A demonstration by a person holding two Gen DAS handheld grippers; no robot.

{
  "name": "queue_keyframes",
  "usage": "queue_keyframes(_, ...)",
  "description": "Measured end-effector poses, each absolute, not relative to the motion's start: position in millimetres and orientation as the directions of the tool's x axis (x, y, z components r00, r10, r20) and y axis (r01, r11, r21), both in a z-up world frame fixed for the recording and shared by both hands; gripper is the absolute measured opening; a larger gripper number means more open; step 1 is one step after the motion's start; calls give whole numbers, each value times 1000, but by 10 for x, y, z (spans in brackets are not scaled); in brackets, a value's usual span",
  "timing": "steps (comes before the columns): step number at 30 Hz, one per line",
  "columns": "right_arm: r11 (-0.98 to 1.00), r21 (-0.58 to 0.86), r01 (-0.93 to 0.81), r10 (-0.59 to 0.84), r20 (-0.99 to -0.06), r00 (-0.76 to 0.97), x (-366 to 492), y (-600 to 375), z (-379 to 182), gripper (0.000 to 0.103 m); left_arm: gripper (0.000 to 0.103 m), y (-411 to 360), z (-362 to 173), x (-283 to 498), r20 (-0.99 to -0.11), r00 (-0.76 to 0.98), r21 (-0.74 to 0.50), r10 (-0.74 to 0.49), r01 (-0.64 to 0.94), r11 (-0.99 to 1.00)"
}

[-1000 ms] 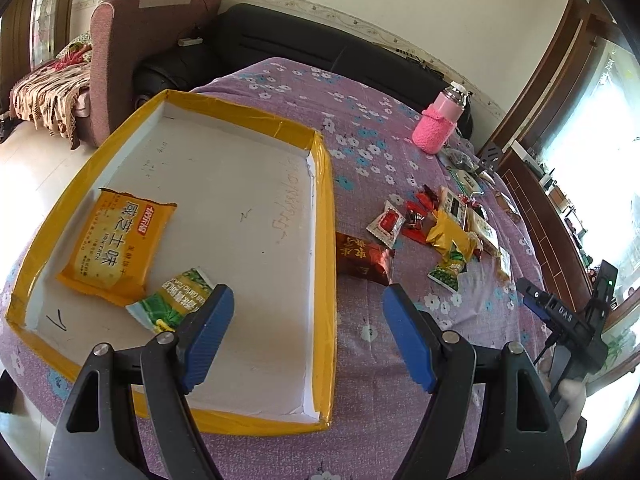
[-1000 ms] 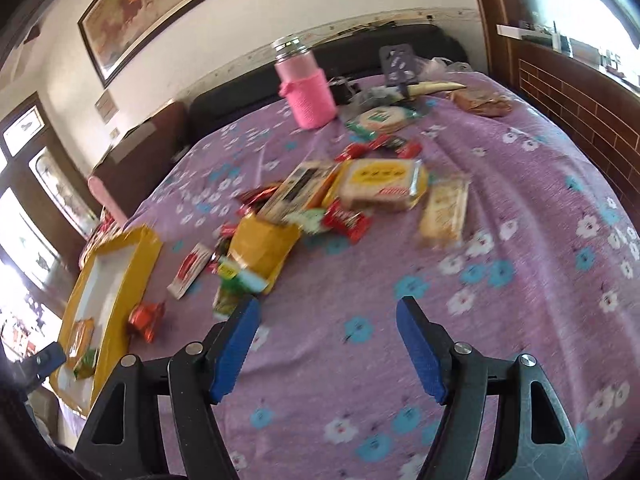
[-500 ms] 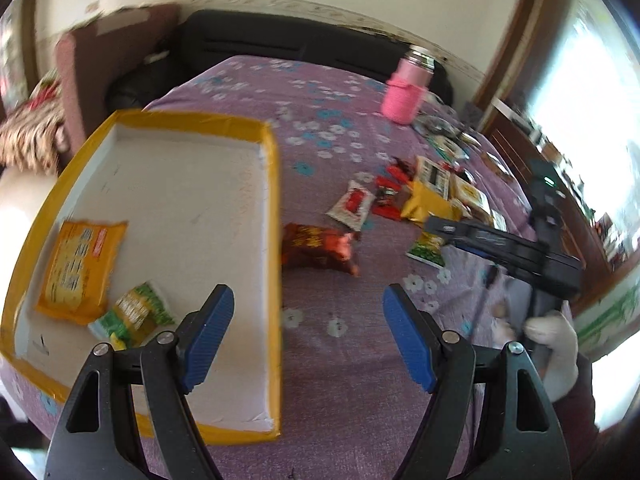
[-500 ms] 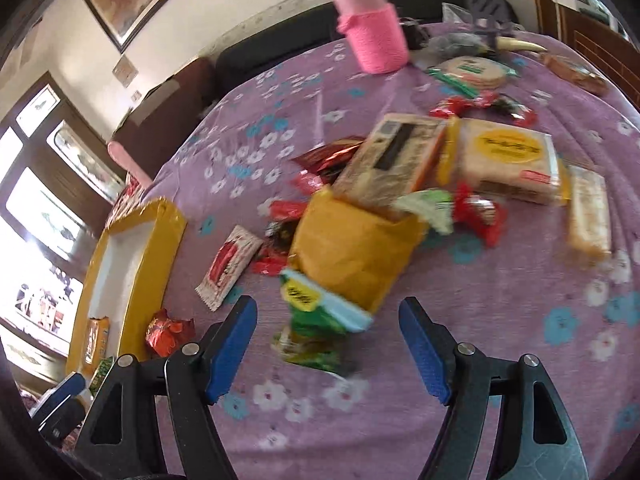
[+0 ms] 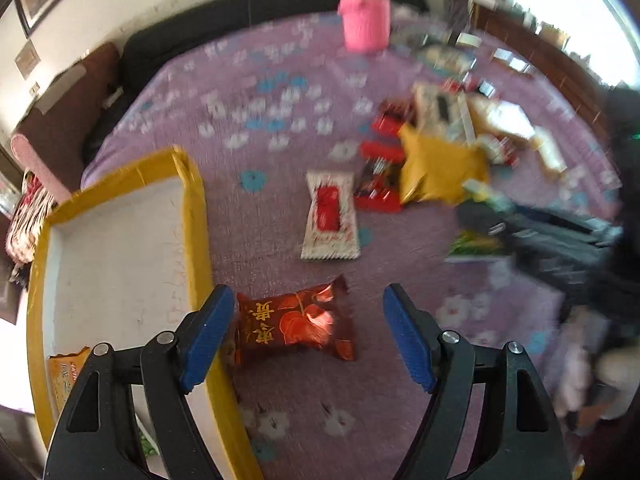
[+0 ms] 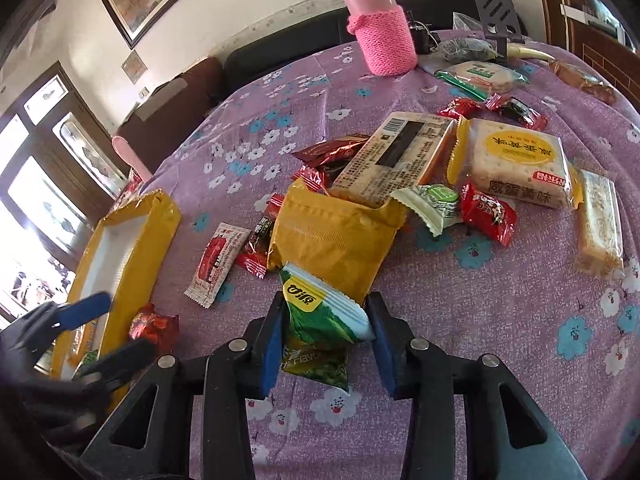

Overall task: Organize snacks
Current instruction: 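Grasp the red candy with the left tool while the right tool grasps another green packet, then carry both items over the tray and open both tools to release them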

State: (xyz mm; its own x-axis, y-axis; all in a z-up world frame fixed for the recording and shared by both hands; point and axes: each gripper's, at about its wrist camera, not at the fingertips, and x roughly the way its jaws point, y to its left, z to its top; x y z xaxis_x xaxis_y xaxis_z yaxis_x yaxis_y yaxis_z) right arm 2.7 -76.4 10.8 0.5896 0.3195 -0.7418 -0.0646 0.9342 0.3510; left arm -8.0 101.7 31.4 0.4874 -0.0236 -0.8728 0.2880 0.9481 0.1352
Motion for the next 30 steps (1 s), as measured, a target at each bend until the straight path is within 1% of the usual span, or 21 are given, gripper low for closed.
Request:
queue_keyframes(1, 929, 365, -59, 327, -739, 590, 27, -798, 110, 40, 77, 1001, 259, -62, -884, 466, 135, -17, 290, 947)
queue_keyframes(3, 921, 385, -53, 340, -732, 590, 34, -841, 121, 40, 77, 974, 146, -82, -910, 411, 95, -47, 318, 943)
queue_keyframes(4, 919, 392, -52, 344, -729, 592, 36, -857, 130, 40, 77, 964, 103, -106, -925, 367, 33, -101, 341, 939)
queue_keyframes(5, 917, 394, -52, 346, -726, 594, 36, -867, 142, 40, 81, 959, 97, -145, -930, 324, -49, -176, 364, 930)
queue_keyframes(6, 917, 396, -52, 347, -724, 596, 32, -874, 150, 40, 81, 950, 137, -192, -923, 325, -73, -207, 379, 922)
queue_keyframes(7, 915, 400, -52, 349, -722, 598, 28, -883, 157, 40, 81, 965, 210, -251, -912, 304, -142, -276, 398, 907)
queue_keyframes(8, 914, 402, -52, 351, -720, 599, 29, -889, 161, 40, 81, 988, 274, -293, -899, 299, -186, -321, 403, 896)
queue_keyframes(9, 913, 405, -51, 352, -719, 599, 26, -892, 160, 40, 81, 1010, 316, -314, -890, 305, -202, -339, 403, 893)
queue_keyframes(10, 912, 406, -50, 353, -719, 599, 25, -894, 161, 40, 81, 1036, 370, -335, -881, 326, -201, -343, 398, 895)
queue_keyframes(13, 913, 405, -50, 352, -721, 597, 27, -886, 159, 40, 81, 1038, 421, -362, -870, 412, -100, -272, 392, 915)
queue_keyframes(18, 913, 405, -49, 351, -719, 600, 16, -901, 168, 40, 81, 839, 235, -413, -890, 419, 15, -180, 421, 907)
queue_keyframes(21, 911, 410, -44, 353, -721, 597, 24, -916, 154, 40, 82, 815, 120, -317, -903, 400, 13, -158, 391, 920)
queue_keyframes(22, 910, 411, -44, 354, -721, 596, 29, -916, 150, 40, 79, 825, 79, -316, -904, 402, 20, -144, 376, 926)
queue_keyframes(23, 911, 411, -45, 355, -721, 595, 29, -914, 147, 40, 68, 816, 59, -328, -900, 409, 15, -149, 373, 928)
queue_keyframes(24, 911, 410, -46, 355, -721, 595, 28, -911, 147, 40, 62, 828, 81, -350, -890, 425, 4, -164, 369, 929)
queue_keyframes(27, 914, 403, -50, 350, -720, 599, 20, -902, 155, 40, 60, 843, 96, -404, -879, 451, 9, -158, 347, 938)
queue_keyframes(30, 913, 405, -51, 351, -715, 605, 8, -900, 169, 40, 59, 923, 170, -449, -862, 475, -20, -177, 316, 948)
